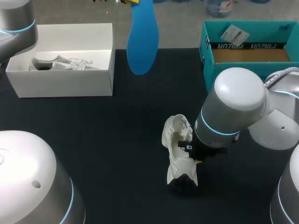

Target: Take the shoe out of the shoebox, open the shoe tongue, remove and reinsert the insole, then place the shoe into the shoebox

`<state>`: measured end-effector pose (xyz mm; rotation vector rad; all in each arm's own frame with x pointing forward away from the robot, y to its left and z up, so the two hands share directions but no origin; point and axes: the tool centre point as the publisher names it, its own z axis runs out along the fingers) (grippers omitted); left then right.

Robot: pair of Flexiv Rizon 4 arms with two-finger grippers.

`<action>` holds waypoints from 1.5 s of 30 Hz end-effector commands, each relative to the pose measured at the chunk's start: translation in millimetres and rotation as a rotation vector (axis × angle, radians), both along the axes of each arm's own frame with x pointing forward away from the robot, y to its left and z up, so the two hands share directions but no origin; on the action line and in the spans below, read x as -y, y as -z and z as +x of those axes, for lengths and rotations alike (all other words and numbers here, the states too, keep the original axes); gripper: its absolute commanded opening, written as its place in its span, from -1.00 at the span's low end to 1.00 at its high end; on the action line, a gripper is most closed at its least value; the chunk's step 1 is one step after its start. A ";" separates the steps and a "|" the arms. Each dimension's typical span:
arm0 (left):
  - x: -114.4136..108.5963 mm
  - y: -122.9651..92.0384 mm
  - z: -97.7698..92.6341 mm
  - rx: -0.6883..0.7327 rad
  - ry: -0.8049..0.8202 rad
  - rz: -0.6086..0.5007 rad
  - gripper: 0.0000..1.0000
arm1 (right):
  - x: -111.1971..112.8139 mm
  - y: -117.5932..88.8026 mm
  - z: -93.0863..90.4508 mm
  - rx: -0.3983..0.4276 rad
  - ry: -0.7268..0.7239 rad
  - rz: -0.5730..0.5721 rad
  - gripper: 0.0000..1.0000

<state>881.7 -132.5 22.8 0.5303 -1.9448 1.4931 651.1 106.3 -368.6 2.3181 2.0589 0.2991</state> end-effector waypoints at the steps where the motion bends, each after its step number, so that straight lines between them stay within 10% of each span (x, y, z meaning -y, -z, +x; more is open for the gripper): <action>1: 0.0 0.9 -1.2 0.001 -0.002 -0.003 -1.00 | -1.6 1.2 -4.1 0.009 0.012 -0.001 1.00; 16: 0.0 0.9 -1.2 0.001 -0.002 -0.003 -1.00 | 9.7 -62.7 1.1 -0.094 -0.048 0.056 1.00; 42: 0.0 0.9 -1.2 0.001 -0.002 -0.003 -1.00 | 15.4 -70.2 6.2 -0.110 -0.048 -0.019 1.00; 45: 0.0 0.9 -1.2 0.001 -0.002 -0.003 -1.00 | 17.6 -74.4 8.1 -0.143 0.004 0.136 1.00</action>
